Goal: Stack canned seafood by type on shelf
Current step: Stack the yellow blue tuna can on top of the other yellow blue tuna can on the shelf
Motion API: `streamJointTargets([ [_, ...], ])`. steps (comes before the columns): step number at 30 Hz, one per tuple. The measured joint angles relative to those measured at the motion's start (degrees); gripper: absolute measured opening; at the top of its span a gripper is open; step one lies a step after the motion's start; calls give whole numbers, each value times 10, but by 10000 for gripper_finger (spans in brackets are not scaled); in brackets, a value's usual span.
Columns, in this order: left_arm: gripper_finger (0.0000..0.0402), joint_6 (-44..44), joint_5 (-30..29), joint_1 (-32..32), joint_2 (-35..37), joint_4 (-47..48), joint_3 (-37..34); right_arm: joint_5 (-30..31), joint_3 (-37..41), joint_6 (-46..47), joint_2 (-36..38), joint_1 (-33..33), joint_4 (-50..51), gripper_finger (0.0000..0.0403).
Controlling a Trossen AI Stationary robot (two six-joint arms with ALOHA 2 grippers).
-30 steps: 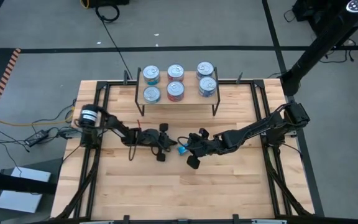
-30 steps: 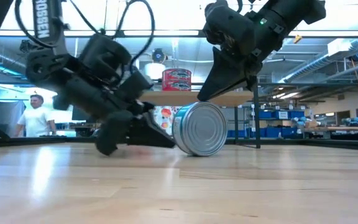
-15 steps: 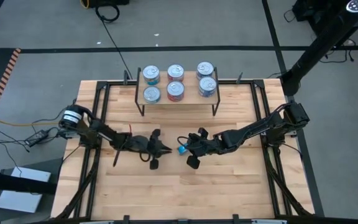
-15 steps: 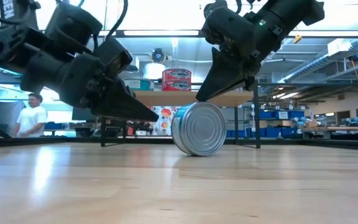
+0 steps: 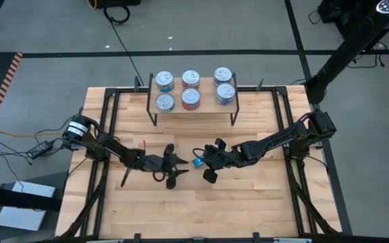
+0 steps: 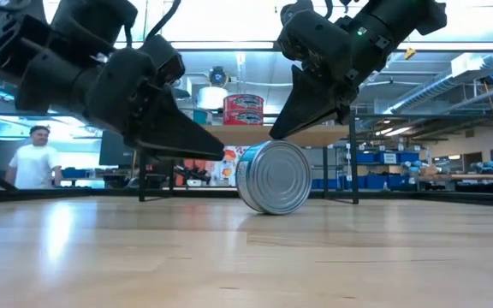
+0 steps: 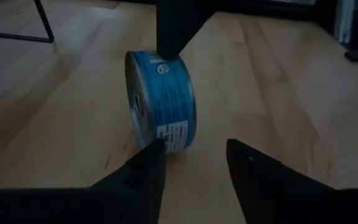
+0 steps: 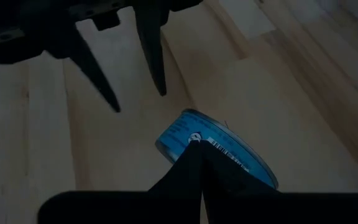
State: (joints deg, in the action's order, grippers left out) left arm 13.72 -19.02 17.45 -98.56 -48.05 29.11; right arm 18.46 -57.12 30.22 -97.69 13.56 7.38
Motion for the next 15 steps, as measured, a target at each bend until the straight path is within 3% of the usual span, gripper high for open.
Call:
streamJointTargets([
  [7,215,0,-85,15,0,72,44,0,0,-2,0,0,0,9],
  [15,258,0,-86,31,0,74,58,0,0,-6,0,0,0,9],
])
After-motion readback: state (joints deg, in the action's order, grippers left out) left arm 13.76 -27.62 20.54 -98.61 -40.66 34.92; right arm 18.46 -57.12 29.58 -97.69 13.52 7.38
